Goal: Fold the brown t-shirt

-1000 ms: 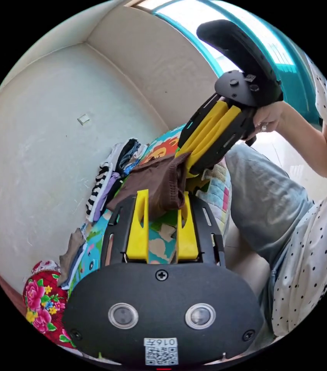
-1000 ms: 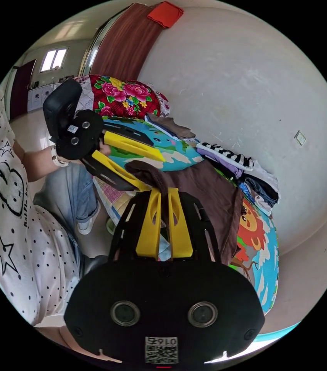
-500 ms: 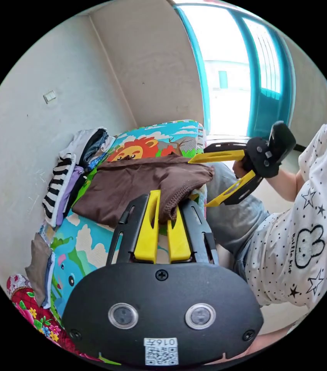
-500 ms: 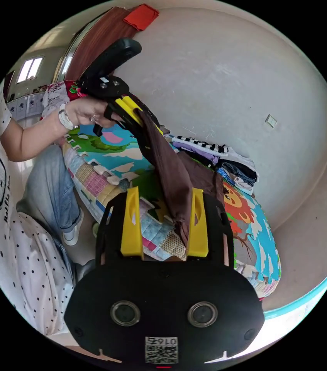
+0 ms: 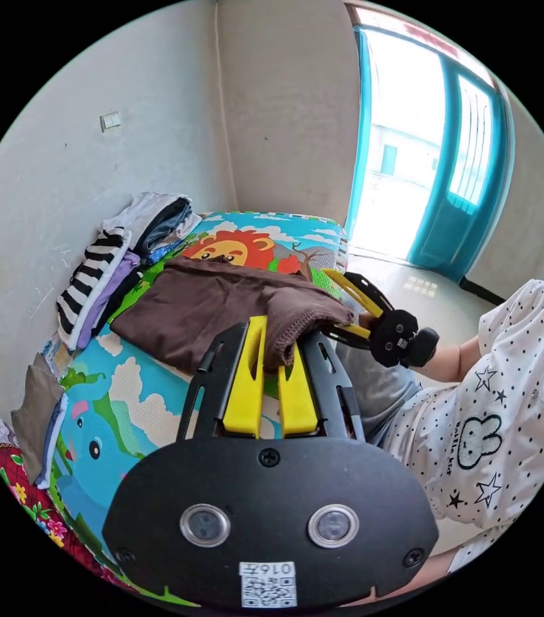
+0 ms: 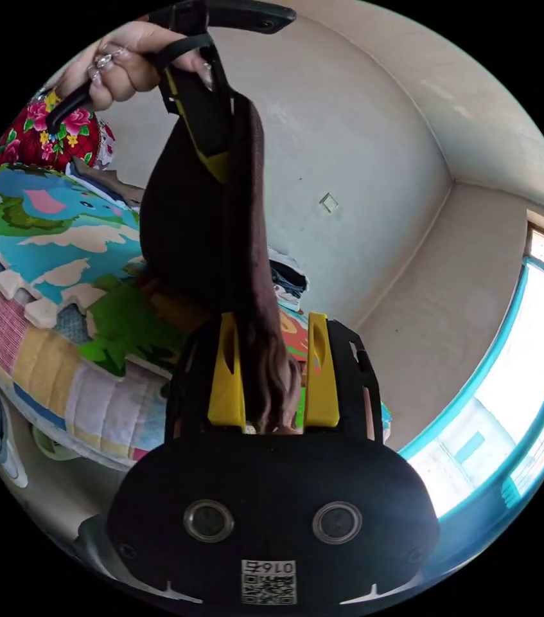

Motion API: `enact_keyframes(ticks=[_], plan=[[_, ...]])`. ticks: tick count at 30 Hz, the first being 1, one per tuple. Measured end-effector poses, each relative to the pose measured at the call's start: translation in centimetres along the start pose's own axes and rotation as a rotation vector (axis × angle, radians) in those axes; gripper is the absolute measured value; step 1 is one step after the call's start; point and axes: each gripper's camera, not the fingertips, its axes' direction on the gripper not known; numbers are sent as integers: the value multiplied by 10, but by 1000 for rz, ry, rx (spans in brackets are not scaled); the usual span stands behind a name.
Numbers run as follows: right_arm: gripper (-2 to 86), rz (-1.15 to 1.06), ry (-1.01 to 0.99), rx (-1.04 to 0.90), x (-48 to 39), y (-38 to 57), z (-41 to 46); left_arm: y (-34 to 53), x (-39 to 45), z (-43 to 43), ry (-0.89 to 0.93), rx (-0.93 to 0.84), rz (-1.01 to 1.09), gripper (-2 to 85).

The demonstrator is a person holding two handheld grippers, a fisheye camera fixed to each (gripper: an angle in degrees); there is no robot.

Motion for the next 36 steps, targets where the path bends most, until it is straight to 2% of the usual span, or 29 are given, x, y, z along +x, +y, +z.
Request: enact_keyframes(ticks=[3,6,8,14,20,26,31,36], plan=[[133,-51,2,80,10,0,9,14,-6,12,-18,12,55,-8],[89,-310,-136,147,11,-7,19,29,-9,27,-38,-12,129,-8],[58,-511,-289,108,14,-24,32,36,-7,37,-56,-31,184,-8],[43,-773,-655,-6,27,-91,72,58,12,66,-96,-135,363,-7],[43,-933,-1007,-160,30,-159,104,58,11,78,78,-205,294,-7],[43,-1050,-1251,-215,23,-200,137,48,-3,108,275,-296,277,-8],[43,-1092,-1353,-207,34,-260,186,7,-83,116,429,-264,125,-8],[39,-1023,-1479,-265,42,-347,290,-56,-224,160,525,-271,38,-8]])
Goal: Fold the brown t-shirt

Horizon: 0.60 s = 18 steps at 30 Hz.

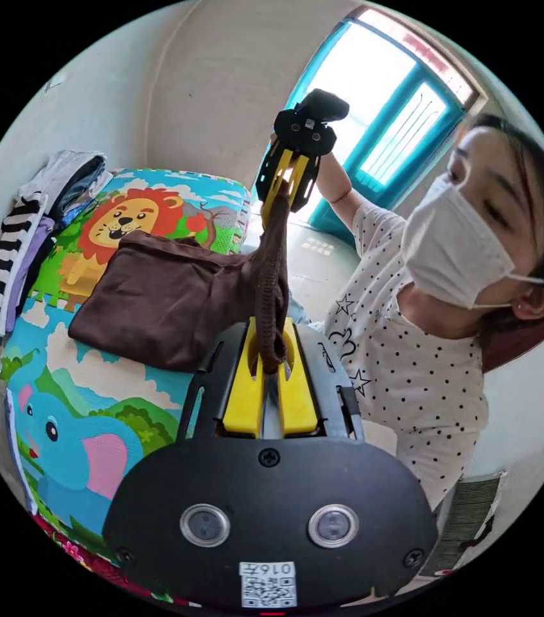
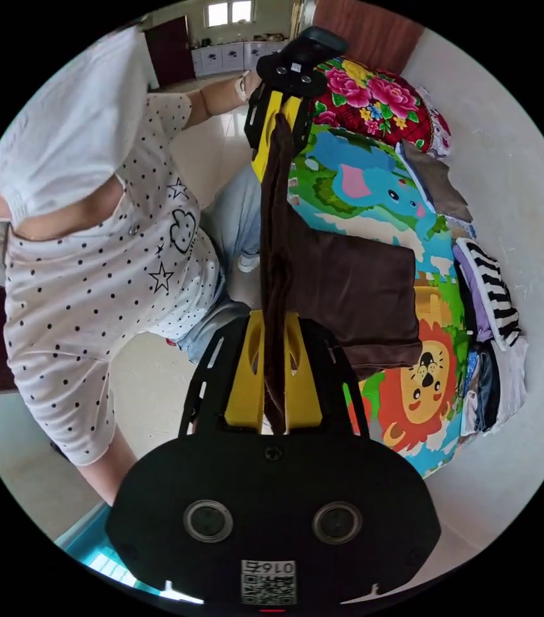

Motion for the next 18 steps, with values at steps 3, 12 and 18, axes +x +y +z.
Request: enact_keyframes(ticks=[3,12,18], plan=[[39,24,-164,-32,97,-2,-4,-36,-93,5,51,-84,-18,-7],[43,256,-435,-149,336,3,95,-53,-357,132,131,-240,-326,-6],[47,374,-524,-193,392,17,145,-32,-404,196,285,-171,-351,-3]])
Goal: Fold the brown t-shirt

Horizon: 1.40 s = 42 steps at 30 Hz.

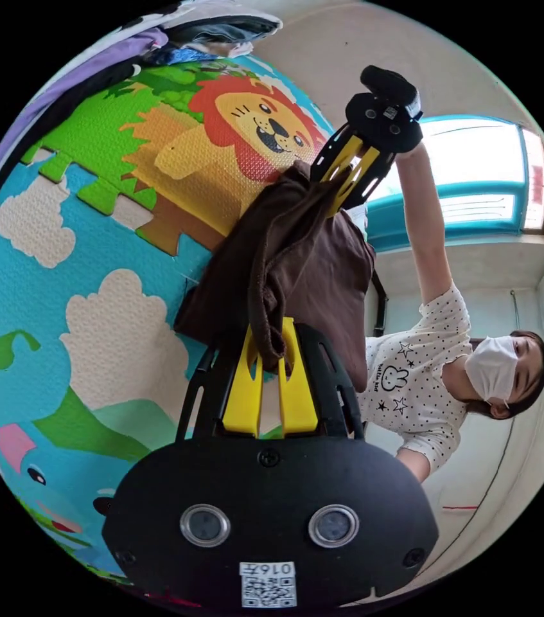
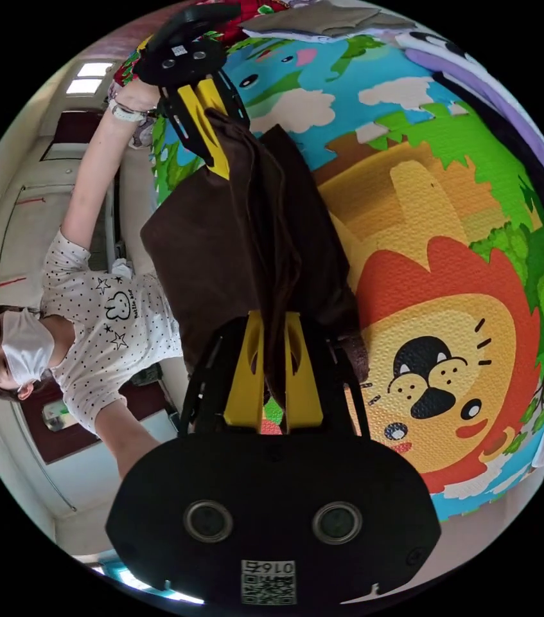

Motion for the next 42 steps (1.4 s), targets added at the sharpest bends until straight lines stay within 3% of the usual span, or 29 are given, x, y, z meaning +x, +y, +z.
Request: enact_keyframes(ticks=[4,8,10,12,16,18,24,30,34,42], plan=[[50,-66,40,38,-6,10,-10,1,10,1,-8,60,47,6],[69,79,101,63,5,16,-14,2,5,10,-159,53,-83,44],[75,151,98,89,11,27,-16,18,6,6,-194,114,-140,51],[76,190,125,183,6,48,-24,57,27,-7,-279,290,-199,45],[59,252,420,556,-61,122,-30,125,118,20,-327,479,-55,36],[35,230,570,714,-112,154,-7,169,187,75,-351,519,51,33],[11,285,1065,1064,-267,222,139,270,289,215,-563,661,140,68],[82,345,821,1147,-293,248,216,255,306,297,-567,542,188,110],[83,229,729,1239,-307,232,232,243,320,316,-543,577,239,114],[71,42,838,1034,-332,118,202,247,348,359,-522,605,277,119]])
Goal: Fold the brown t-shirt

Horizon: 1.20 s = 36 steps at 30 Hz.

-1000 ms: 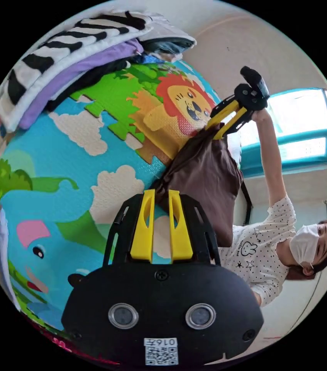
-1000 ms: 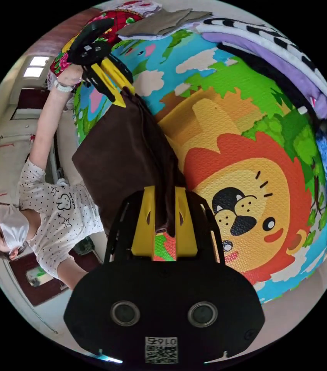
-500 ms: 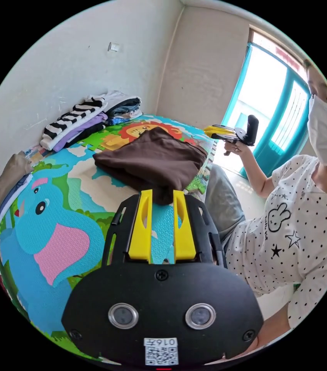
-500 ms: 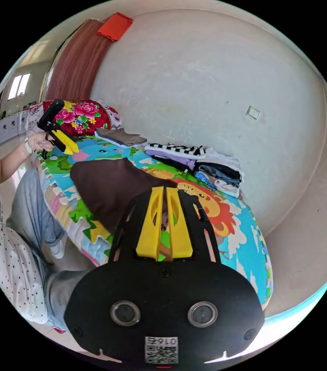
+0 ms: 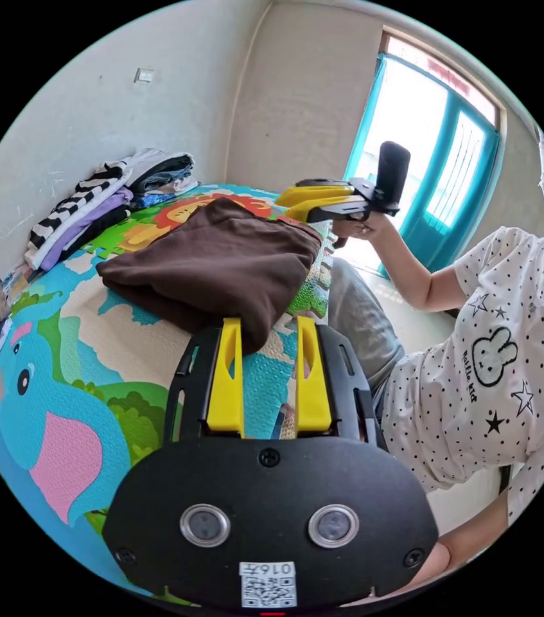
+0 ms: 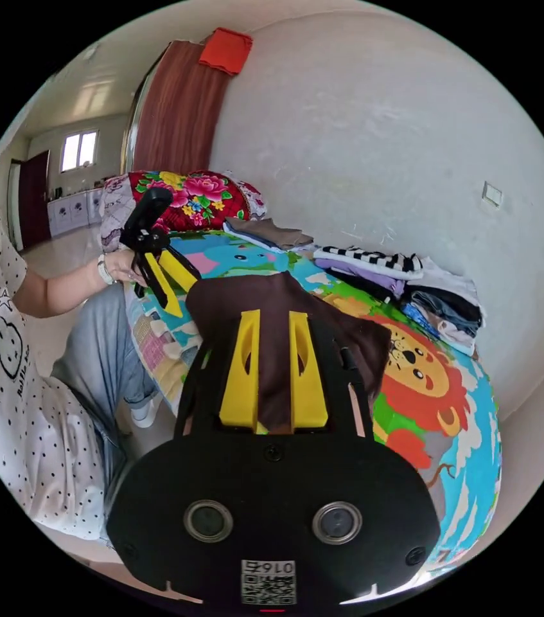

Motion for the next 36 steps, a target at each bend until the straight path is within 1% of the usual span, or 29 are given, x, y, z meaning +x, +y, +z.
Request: enact_keyframes(ticks=[3,7,9,11,13,15,17,20,22,28,31,34,36], plan=[[57,-46,13,-98,-2,-49,46,5,17,3,-13,2,15,119],[10,-83,52,-290,0,-111,131,10,37,5,-28,16,20,118],[5,-109,18,-387,0,-131,168,13,49,6,-35,20,24,119],[1,-105,-82,-497,-2,-149,213,15,58,6,-38,23,24,118],[0,-89,-115,-552,-5,-159,239,17,65,6,-37,25,19,117],[-1,-89,-68,-597,-9,-165,262,21,77,6,-29,20,10,116],[-2,-150,-12,-710,-20,-164,293,25,87,5,-40,7,7,112],[-2,-182,37,-716,-33,-169,307,28,103,2,-34,-18,-24,101],[-2,-173,36,-731,-35,-173,313,30,116,0,-64,-37,-12,93],[-2,-63,-54,-717,-24,-177,323,47,156,-2,-186,-34,-50,69],[-3,-32,-68,-685,-23,-173,324,62,165,-8,-194,18,-103,56],[-3,-19,-62,-666,-25,-170,325,85,173,-20,-205,112,-161,42],[-3,-28,-51,-661,-28,-168,325,103,180,-31,-247,168,-214,7]])
